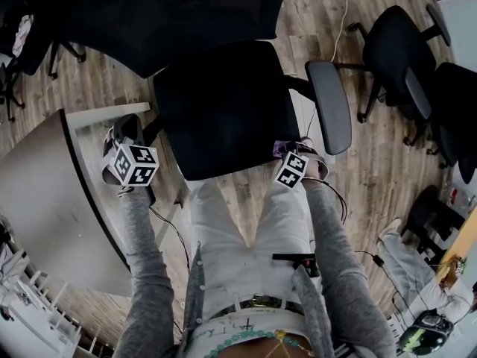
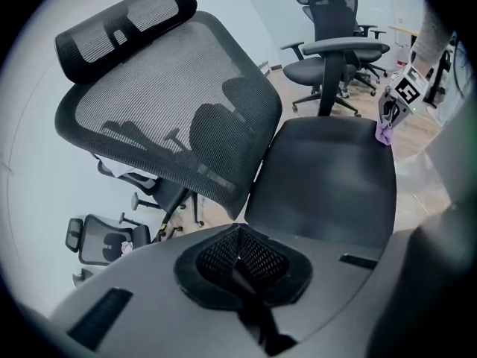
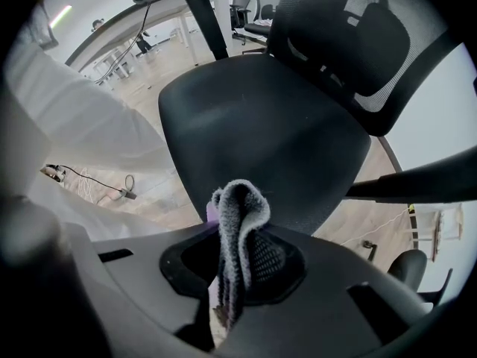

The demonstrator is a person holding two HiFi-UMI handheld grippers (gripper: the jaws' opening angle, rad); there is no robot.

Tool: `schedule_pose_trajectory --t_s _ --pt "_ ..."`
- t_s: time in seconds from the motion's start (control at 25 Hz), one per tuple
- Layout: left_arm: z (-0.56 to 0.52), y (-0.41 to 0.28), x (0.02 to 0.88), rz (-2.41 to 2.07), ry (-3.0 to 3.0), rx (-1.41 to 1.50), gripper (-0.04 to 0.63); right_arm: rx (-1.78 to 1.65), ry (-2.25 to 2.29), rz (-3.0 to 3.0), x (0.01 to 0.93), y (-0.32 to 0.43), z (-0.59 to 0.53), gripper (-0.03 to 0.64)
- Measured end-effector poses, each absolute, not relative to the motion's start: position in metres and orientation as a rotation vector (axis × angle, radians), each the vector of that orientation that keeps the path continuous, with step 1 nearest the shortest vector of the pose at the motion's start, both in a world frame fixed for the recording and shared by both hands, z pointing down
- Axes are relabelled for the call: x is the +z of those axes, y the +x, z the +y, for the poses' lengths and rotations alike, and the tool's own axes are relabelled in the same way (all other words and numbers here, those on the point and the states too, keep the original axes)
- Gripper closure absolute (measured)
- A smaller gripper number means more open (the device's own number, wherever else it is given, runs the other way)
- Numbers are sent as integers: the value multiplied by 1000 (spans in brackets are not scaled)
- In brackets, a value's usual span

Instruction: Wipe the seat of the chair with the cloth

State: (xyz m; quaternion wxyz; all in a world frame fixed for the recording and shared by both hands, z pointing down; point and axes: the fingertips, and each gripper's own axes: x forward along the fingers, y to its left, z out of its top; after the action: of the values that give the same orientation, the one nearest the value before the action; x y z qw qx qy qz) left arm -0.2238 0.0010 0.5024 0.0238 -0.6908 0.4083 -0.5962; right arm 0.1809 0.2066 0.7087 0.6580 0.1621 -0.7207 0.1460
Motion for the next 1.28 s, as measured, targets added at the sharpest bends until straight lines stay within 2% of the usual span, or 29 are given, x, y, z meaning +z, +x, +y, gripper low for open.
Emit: schedule_pose_trajectory --t_s 0.64,1.28 --pt "6 -219 505 1164 -2043 -1899 597 351 409 -1770 640 112 174 566" --pt "24 -114 451 1130 -2318 -1604 597 279 373 -1901 561 67 155 566"
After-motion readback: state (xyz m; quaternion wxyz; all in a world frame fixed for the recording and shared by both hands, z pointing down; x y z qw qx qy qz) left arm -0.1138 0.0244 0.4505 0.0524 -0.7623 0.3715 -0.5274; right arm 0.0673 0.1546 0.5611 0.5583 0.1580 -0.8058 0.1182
